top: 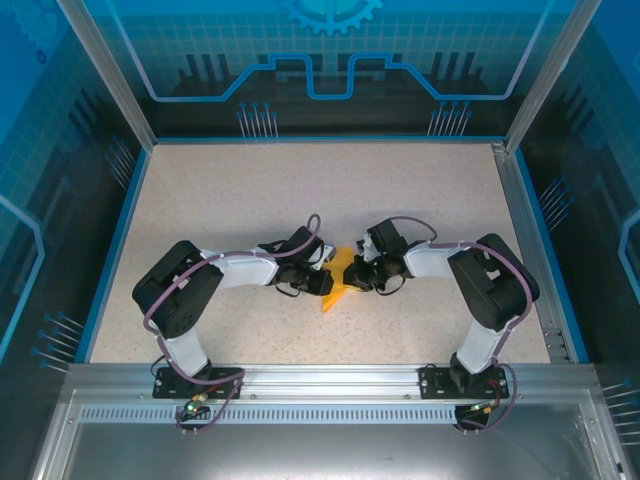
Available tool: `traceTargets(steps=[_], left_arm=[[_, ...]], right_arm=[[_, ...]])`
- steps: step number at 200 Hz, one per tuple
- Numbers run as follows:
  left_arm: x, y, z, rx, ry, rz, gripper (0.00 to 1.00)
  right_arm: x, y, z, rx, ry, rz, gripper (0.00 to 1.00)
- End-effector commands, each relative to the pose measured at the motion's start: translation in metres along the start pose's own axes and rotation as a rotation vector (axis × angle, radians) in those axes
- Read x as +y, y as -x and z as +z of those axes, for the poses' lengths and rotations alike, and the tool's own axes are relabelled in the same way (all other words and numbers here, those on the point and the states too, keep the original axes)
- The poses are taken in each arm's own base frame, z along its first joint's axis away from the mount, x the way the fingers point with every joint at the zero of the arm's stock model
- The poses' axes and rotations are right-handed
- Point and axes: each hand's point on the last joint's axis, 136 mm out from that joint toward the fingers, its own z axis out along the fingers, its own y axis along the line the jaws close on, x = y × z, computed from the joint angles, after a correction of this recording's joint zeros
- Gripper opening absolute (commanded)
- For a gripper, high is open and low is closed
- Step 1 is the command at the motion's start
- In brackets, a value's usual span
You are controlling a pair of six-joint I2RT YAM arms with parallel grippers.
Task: Fold a paper plane with a square sheet of paper (pick it up from the middle)
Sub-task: Third fold the triangle at the center of the table.
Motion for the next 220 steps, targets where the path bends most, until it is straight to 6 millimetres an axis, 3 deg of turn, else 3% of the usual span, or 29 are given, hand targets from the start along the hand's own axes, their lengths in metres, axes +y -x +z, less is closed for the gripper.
traceTargets(steps=[1, 47, 68, 111, 161, 220], left_arm=[[0.009, -0.007, 0.007, 0.036, 0.021, -0.010, 0.13], [0.010, -0.008, 0.007, 0.039, 0.025, -0.011, 0.13], [0.010, -0.008, 0.007, 0.038, 0.024, -0.012, 0.13], [0.009, -0.007, 0.007, 0.039, 0.024, -0.009, 0.13], [0.009, -0.009, 0.008, 0.043, 0.023, -0.008, 0.13], [0.009, -0.008, 0.007, 0.041, 0.025, -0.005, 0.13]], right_arm=[[-0.018, -0.004, 0.004, 0.015, -0.057, 0.020, 0.12], [0.020, 0.017, -0.026, -0.069, 0.084, -0.005, 0.14], [0.019, 0.025, -0.030, -0.083, 0.091, -0.006, 0.14], [0.006, 0.018, -0.016, -0.047, 0.091, 0.024, 0.14], [-0.032, 0.009, -0.005, -0.024, -0.048, 0.057, 0.13], [-0.003, 0.023, -0.030, -0.082, 0.042, 0.014, 0.15]])
